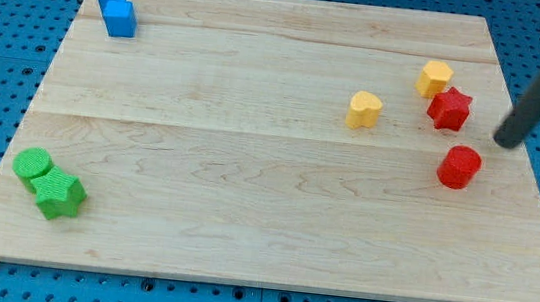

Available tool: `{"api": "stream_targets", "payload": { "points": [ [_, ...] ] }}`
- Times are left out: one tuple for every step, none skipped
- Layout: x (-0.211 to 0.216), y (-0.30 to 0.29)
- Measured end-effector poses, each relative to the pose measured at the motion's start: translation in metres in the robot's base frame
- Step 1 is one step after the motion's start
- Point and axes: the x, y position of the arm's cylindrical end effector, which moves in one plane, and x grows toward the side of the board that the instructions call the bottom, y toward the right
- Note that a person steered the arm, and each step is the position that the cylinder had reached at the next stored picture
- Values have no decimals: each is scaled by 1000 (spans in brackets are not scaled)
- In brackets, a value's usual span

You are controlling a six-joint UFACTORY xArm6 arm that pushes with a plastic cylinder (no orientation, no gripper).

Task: Move red star to the top center

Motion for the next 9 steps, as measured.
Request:
{"api": "stream_targets", "payload": {
  "points": [
    [-11,-69],
    [-28,-148],
    [-84,-141],
    [-102,-196],
    [-19,-168],
    [-54,-191],
    [-90,-232],
    [-71,-251],
    [-88,-267]
  ]
}}
